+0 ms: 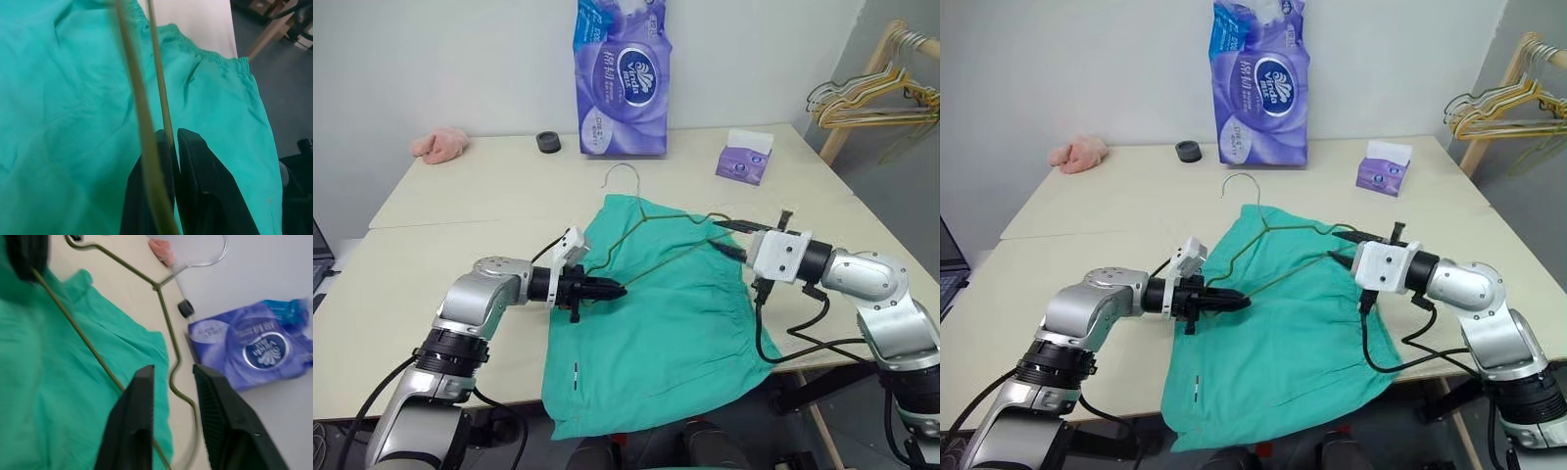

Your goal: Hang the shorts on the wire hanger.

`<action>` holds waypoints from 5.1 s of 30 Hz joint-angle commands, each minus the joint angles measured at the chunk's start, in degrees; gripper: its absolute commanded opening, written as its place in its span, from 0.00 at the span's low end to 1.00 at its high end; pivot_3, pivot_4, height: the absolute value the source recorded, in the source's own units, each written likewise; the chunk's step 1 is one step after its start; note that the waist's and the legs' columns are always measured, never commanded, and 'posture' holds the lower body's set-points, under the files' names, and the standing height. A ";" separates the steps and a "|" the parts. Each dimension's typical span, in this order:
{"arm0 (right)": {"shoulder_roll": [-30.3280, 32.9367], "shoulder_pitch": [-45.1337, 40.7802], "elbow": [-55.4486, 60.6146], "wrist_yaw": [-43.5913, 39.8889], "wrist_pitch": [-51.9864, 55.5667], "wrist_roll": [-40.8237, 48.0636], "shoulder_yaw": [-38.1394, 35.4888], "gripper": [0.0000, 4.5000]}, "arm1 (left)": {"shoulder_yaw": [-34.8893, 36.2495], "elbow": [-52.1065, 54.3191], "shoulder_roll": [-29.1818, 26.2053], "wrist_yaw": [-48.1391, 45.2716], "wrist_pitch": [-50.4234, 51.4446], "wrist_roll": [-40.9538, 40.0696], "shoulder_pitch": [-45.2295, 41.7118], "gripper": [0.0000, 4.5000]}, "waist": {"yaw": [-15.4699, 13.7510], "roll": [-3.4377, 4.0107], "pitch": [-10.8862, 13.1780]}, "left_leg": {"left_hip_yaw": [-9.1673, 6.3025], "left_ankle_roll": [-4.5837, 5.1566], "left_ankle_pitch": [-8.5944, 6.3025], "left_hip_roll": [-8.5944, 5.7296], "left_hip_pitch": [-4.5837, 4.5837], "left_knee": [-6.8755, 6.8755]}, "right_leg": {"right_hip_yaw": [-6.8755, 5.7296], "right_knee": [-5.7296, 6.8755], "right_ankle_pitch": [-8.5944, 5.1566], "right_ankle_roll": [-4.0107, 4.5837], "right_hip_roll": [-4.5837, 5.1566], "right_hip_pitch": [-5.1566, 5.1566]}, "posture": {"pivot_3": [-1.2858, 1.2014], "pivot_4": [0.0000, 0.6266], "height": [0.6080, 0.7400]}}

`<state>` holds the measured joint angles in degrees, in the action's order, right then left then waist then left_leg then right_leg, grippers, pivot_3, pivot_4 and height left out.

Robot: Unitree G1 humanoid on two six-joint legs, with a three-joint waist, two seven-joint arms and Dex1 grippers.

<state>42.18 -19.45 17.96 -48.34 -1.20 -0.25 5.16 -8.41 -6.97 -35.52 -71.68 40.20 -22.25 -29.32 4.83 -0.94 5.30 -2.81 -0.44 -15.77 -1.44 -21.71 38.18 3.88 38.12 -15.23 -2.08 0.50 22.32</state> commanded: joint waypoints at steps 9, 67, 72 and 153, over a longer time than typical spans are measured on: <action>11.83 -2.63 5.83 -8.66 28.49 13.46 -5.88 0.85 | -5.11 5.69 -4.40 -2.99 -12.07 6.25 1.67 0.00 | 0.16 0.01 0.00 | -0.02 0.00 0.00 0.01 0.04 -0.02 | -0.02 -0.03 0.00 0.02 0.02 -0.02 | 0.47 0.10 1.00; 14.56 19.09 -2.60 -11.10 49.07 20.94 -20.04 0.00 | 7.02 -8.67 0.88 8.41 -19.55 4.88 -4.53 0.65 | -0.27 -0.02 0.00 | -0.12 0.01 -0.02 0.00 -0.12 0.23 | -0.16 -0.01 0.02 -0.01 0.07 -0.04 | 0.47 0.10 1.00; 8.29 30.62 2.44 -6.42 55.22 24.93 -31.56 0.00 | 3.52 -0.60 2.56 6.31 -15.80 2.99 0.43 0.65 | -0.42 -0.04 -0.01 | -0.12 0.00 -0.02 -0.01 -0.11 0.20 | -0.14 0.01 0.02 -0.01 0.10 -0.05 | 0.46 0.11 1.00; 14.92 2.96 9.21 -4.14 56.47 34.50 -3.58 0.00 | 1.13 -11.70 -0.67 -11.44 -21.74 3.68 -21.17 1.00 | 0.72 0.00 0.01 | 0.08 0.02 -0.02 0.05 -0.10 0.19 | -0.08 -0.10 -0.13 -0.38 -0.25 -0.02 | 0.46 0.10 1.00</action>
<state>55.97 -14.86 24.86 -51.03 58.36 35.72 1.28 -6.14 -19.49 -35.56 -80.41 20.53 -19.46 -49.01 5.55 -0.93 5.30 -2.74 -0.42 -15.79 -1.39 -21.81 38.38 3.82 38.01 -15.37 -2.46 0.25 22.30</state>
